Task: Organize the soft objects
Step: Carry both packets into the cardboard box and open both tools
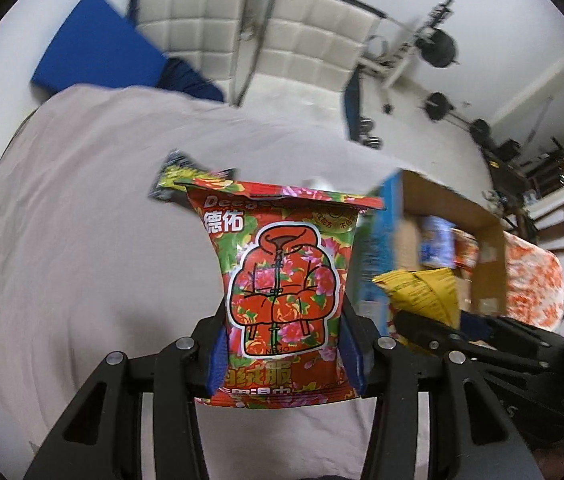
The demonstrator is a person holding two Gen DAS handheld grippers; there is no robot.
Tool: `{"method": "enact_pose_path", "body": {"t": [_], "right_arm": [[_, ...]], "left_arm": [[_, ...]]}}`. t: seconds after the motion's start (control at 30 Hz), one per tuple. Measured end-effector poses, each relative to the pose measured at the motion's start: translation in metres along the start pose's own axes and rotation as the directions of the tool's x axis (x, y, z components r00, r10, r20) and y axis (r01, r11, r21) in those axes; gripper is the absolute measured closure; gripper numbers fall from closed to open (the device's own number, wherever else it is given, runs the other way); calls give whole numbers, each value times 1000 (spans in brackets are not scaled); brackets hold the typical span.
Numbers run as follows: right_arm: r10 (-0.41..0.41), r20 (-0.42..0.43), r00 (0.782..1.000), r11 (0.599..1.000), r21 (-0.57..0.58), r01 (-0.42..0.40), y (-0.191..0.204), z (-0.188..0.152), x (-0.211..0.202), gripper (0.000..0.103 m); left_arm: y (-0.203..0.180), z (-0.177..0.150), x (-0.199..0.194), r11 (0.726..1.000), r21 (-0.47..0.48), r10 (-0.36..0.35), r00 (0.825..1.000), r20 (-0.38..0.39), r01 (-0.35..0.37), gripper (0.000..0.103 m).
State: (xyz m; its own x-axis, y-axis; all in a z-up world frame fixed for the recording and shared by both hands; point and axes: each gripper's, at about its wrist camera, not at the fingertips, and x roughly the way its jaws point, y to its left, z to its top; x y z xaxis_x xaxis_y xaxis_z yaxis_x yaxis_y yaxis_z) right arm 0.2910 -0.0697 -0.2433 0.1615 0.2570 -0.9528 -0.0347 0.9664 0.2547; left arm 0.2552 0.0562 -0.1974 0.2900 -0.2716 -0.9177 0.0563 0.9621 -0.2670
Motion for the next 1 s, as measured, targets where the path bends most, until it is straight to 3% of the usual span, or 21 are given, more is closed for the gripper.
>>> {"method": "enact_pose_path", "body": {"t": [0.3,0.53,0.73,0.83,1.0], "right_arm": [[-14,90,996,991,134,2,-96,-47,-73,60],[-86,128,988,965,256,51,-191,-65,-113,59],[-165,93,982,938,323,127,-260,-57,-97,60],[-196,53,979,929,331,168,-285,-50,-79,59],[-214,-28,976,921,327,212,-319,-37,-35,60]], "left_arm": [[-112,3,14,983,146,-103,994,-44,108,60],[-164,12,60,977,150,-127,980,-152,150,60],[-193,35,115,981,151,-85,973,-214,119,60],[-201,45,144,984,138,-74,964,-254,112,67],[-205,60,194,990,106,-52,948,-315,89,67]]}}
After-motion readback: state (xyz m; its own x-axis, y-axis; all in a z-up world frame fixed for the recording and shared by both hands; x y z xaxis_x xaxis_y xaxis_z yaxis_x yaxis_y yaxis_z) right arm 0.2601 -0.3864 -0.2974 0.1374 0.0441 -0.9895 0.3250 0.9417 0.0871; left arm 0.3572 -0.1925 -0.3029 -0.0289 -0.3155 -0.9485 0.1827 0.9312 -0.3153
